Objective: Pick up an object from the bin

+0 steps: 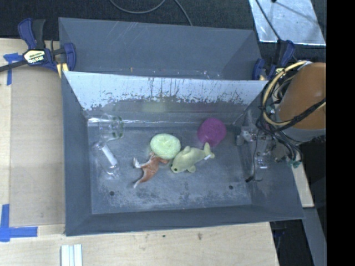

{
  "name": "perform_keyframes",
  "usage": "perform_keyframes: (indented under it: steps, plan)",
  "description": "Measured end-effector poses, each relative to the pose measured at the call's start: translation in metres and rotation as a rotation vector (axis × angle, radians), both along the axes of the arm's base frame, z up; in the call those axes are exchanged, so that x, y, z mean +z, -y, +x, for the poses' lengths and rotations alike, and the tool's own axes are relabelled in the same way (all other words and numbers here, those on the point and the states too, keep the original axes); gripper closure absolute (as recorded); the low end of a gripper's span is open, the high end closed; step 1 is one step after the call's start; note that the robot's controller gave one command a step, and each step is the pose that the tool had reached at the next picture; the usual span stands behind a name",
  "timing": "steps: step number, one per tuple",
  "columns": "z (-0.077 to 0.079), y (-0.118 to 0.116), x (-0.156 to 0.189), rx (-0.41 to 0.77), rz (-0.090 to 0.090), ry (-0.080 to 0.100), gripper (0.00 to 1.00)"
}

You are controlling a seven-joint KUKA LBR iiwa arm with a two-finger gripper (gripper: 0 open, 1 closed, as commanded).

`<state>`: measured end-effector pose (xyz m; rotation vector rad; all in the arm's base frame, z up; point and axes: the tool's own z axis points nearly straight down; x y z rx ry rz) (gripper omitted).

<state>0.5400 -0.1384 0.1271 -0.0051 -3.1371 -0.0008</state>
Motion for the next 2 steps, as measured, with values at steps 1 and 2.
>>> perform_keyframes:
  steps: [1,2]
  plan:
    - [0.002,-0.001,0.005,0.003,-0.001,0.008,0.0]
    - [0.009,-0.063,-0.041,0.177,-0.003,0.011,0.0]
